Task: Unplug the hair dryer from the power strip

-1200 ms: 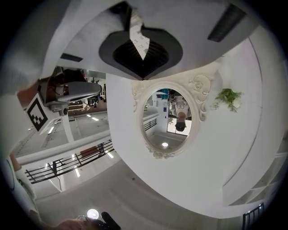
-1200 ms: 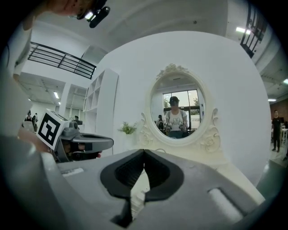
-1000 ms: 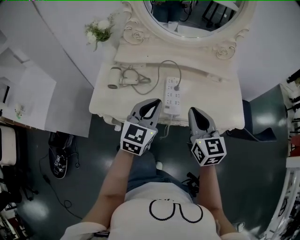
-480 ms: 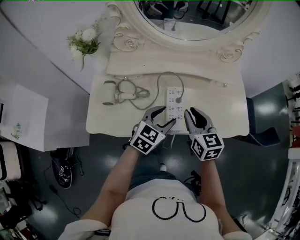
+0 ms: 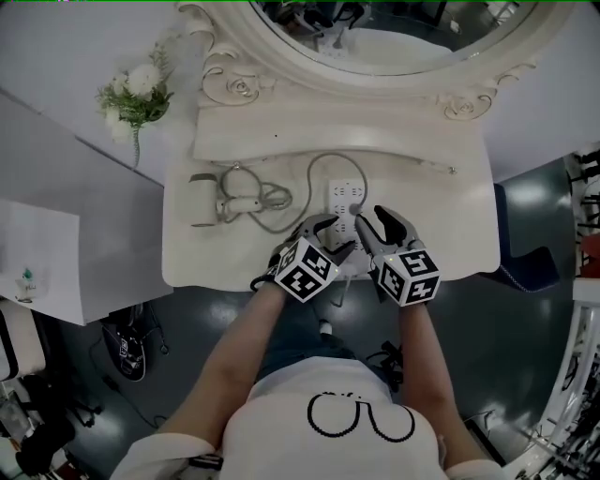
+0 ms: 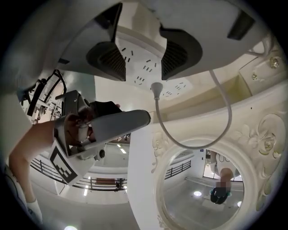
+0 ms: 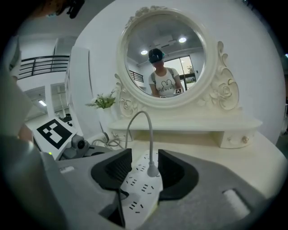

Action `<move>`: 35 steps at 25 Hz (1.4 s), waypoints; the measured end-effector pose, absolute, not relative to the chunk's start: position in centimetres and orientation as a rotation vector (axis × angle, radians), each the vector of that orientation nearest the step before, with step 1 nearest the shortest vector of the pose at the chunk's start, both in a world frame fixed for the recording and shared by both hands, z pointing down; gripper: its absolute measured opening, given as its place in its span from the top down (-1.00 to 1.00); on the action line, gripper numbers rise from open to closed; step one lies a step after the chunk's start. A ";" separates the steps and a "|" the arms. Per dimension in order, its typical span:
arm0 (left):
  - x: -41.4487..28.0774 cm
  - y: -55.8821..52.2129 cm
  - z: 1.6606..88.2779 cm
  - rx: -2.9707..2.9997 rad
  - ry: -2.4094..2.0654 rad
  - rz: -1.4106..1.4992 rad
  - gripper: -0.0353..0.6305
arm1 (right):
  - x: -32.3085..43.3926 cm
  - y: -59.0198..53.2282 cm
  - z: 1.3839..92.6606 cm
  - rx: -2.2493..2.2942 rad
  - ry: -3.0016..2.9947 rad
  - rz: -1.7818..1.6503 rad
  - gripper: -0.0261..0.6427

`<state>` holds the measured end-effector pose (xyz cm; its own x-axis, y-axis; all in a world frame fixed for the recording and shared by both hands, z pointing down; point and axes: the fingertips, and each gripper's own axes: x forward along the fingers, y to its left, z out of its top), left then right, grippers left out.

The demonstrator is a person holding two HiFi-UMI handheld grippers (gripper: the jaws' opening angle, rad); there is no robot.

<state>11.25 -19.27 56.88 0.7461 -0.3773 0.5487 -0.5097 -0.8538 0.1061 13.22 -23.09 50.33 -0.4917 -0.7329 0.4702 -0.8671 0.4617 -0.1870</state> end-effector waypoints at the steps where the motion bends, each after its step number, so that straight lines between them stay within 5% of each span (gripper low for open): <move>1: 11.4 -19.5 57.3 2.698 -0.688 0.792 0.16 | 13.1 -23.6 50.6 1.350 -2.388 0.587 0.39; 8: 11.6 -19.8 58.3 2.721 -0.691 0.820 0.16 | 12.4 -26.2 53.3 1.289 -2.318 0.531 0.43; 11: 11.5 -19.9 58.4 2.719 -0.697 0.815 0.15 | 12.4 -26.5 53.8 1.276 -2.313 0.488 0.83; 35: 11.5 -20.6 58.3 2.647 -0.691 0.869 0.18 | 12.9 -25.7 53.1 1.360 -2.274 0.553 0.86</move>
